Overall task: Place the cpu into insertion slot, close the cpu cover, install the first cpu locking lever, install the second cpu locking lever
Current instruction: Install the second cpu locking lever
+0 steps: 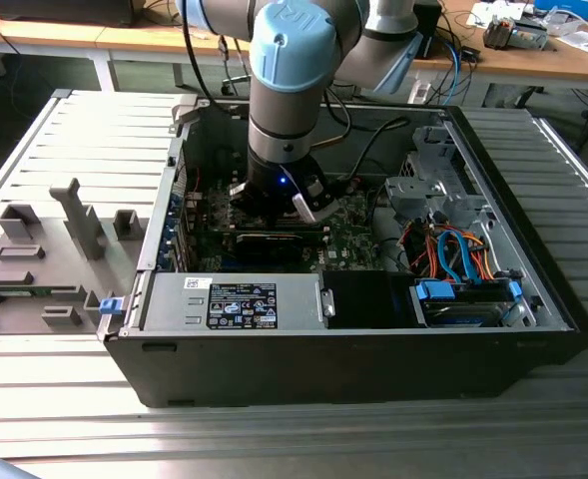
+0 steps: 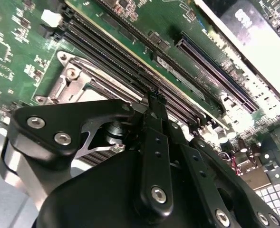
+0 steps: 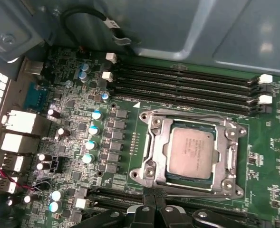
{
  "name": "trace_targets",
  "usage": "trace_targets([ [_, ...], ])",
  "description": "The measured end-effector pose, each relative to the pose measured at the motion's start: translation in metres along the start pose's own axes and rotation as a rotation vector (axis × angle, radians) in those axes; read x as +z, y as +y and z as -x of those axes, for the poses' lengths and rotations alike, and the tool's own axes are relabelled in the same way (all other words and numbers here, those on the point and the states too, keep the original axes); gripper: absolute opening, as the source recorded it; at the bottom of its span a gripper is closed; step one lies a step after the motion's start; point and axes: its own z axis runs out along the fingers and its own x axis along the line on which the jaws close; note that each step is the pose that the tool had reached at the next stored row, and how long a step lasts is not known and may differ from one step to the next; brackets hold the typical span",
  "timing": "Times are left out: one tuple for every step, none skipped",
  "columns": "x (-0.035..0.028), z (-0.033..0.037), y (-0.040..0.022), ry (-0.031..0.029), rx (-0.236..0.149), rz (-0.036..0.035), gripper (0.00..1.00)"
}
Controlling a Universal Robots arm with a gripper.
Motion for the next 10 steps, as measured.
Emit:
trace_targets([
  [0.0003, -0.0015, 0.0002, 0.0006, -0.003, 0.0000, 0.11],
  [0.0007, -0.0038, 0.0005, 0.0014, -0.007, -0.0002, 0.11],
  [0.0010, -0.0052, 0.0007, 0.0019, -0.010, -0.0002, 0.11],
  [0.0010, -0.0058, 0.0008, 0.0024, -0.012, -0.0004, 0.11],
  [0.0012, -0.0064, 0.0009, 0.0028, -0.014, -0.0004, 0.11],
  [0.0014, -0.0069, 0.0010, 0.0030, -0.015, -0.0004, 0.11],
  [0.0018, -0.0078, 0.0013, 0.0040, -0.021, -0.0004, 0.11],
  [0.0024, -0.0083, 0.0022, 0.0049, -0.026, -0.0004, 0.11],
  [0.0029, -0.0089, 0.0036, 0.0060, -0.032, -0.0010, 0.11],
  [0.0035, -0.0092, 0.0059, 0.0073, -0.038, -0.0014, 0.11],
])
